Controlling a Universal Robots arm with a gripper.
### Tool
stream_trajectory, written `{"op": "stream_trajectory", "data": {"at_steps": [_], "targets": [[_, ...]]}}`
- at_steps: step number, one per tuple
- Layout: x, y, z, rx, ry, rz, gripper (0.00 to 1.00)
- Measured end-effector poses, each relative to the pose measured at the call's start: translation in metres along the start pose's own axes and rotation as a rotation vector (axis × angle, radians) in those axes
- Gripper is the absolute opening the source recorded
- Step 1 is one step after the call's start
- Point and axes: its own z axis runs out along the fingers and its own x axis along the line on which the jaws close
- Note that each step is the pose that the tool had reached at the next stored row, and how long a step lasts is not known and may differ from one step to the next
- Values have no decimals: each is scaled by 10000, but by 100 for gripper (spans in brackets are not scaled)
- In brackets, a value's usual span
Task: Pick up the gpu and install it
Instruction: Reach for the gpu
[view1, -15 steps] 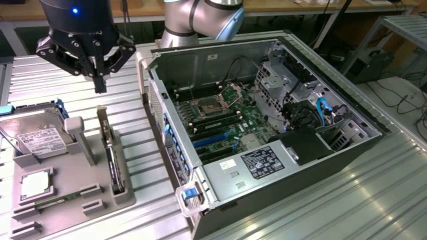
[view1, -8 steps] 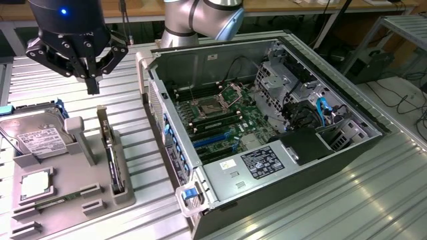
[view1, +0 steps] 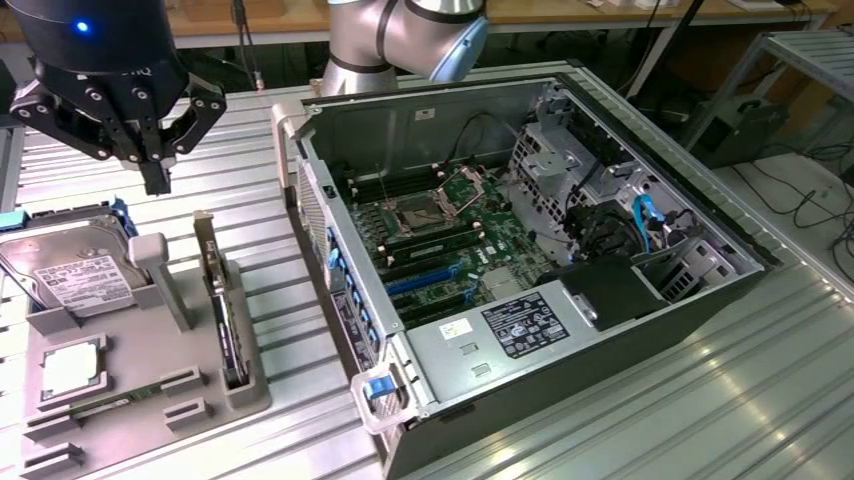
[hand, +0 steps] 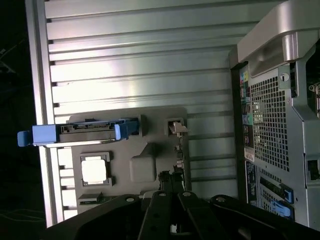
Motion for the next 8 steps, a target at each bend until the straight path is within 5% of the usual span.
{"op": "stream_trajectory", "data": {"at_steps": [8], "targets": [[0,0,0,0,0,0,11]]}}
